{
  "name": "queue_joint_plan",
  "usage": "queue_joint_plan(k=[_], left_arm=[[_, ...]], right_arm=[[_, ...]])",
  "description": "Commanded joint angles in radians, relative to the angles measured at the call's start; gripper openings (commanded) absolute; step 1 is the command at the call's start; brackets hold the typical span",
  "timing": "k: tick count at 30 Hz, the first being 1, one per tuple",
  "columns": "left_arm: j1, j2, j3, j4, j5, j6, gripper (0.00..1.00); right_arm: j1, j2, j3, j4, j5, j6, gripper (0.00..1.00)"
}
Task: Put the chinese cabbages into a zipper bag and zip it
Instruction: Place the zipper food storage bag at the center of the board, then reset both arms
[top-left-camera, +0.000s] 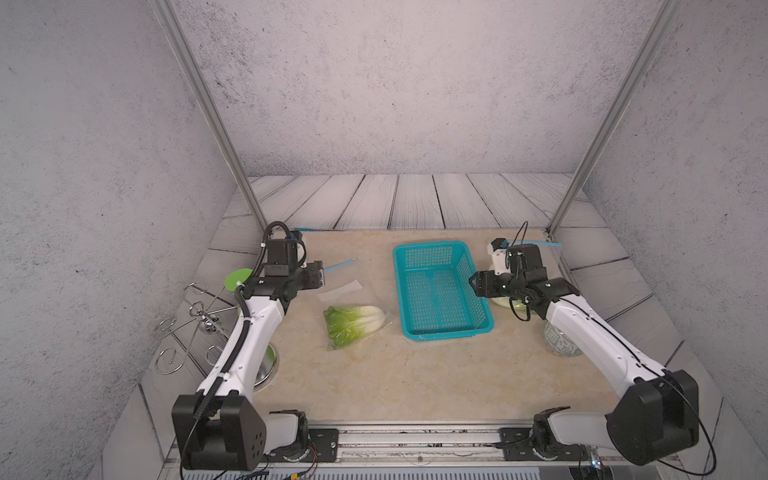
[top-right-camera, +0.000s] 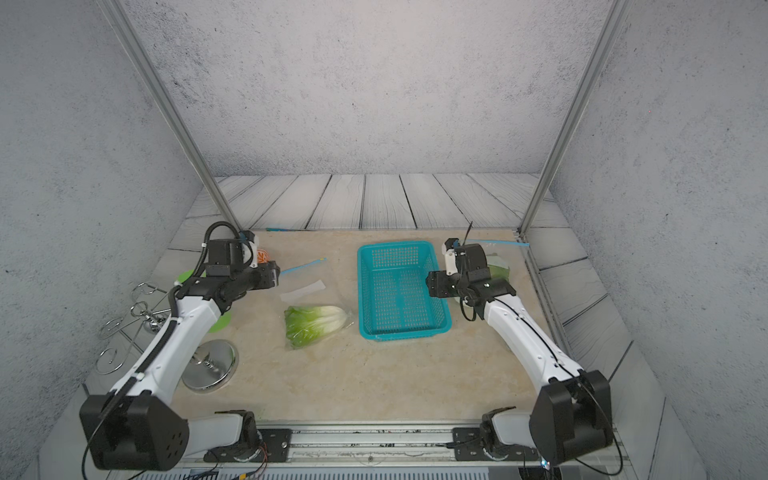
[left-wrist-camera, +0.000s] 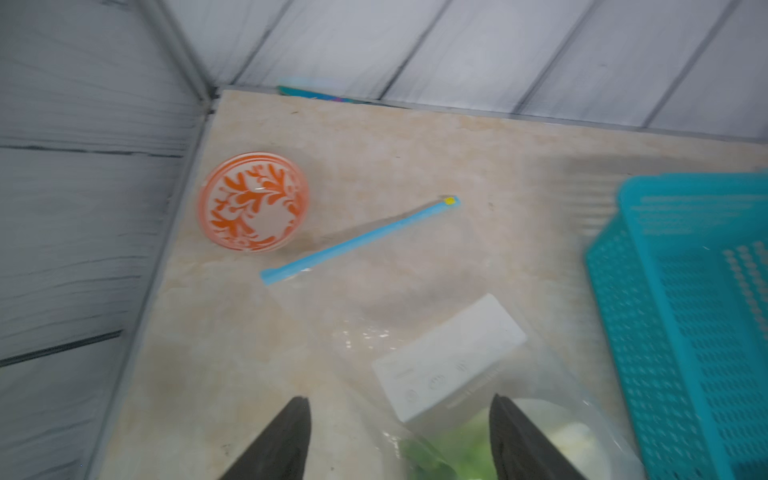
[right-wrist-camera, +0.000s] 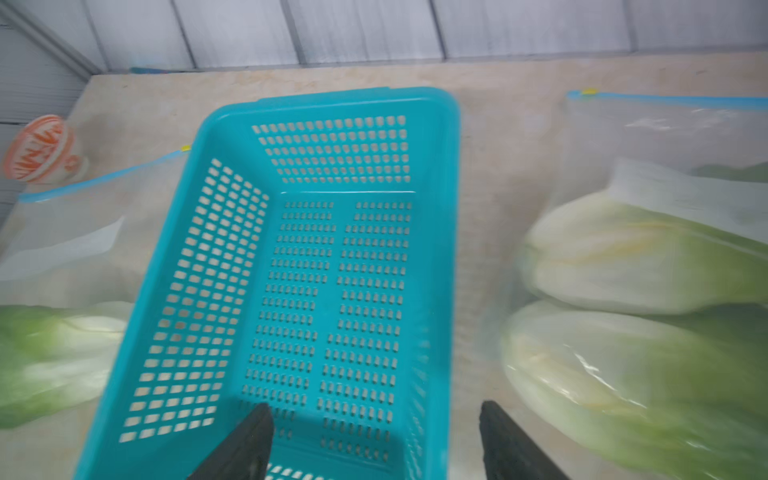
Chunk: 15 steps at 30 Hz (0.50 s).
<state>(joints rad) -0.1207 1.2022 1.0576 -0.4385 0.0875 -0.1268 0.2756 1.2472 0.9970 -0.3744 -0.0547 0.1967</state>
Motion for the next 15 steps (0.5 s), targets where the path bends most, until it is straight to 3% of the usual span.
queue_joint_plan(k=[1,2,4,6,10,13,15], left_arm=[[-0.106,-0.152,-0.223,0.249,0.044,0.091,0.70],[-0.141,-0.204,-0.325,0.384,0.009,0.124,0.71],[-0.181,-0.254,-0.460,0.579,-0.155,0.141,0.72],[-0.181,-0.226,-0.503,0.655,-0.343,0.106,0.72],[-0.180,-0.093,-0.519,0.734,-0.576,0.036,0.73],[-0.182,0.020,-0.582,0.976,-0.615,0.056,0.74],[-0.180,0.019,-0.583,0.986,-0.511,0.096,0.76]], right_arm=[[-0.011,-0.164,-0.162,0.256,0.329,-0.126,0.90],[-0.034,-0.193,-0.233,0.337,0.427,-0.134,0.91],[-0.111,-0.218,-0.330,0.430,0.503,-0.107,0.91],[-0.187,-0.206,-0.393,0.478,0.519,-0.045,0.90],[-0.205,-0.077,-0.494,0.715,0.519,-0.079,0.89],[-0.205,0.013,-0.536,0.866,0.506,-0.063,0.89],[-0.204,0.055,-0.552,0.941,0.458,-0.104,0.94]])
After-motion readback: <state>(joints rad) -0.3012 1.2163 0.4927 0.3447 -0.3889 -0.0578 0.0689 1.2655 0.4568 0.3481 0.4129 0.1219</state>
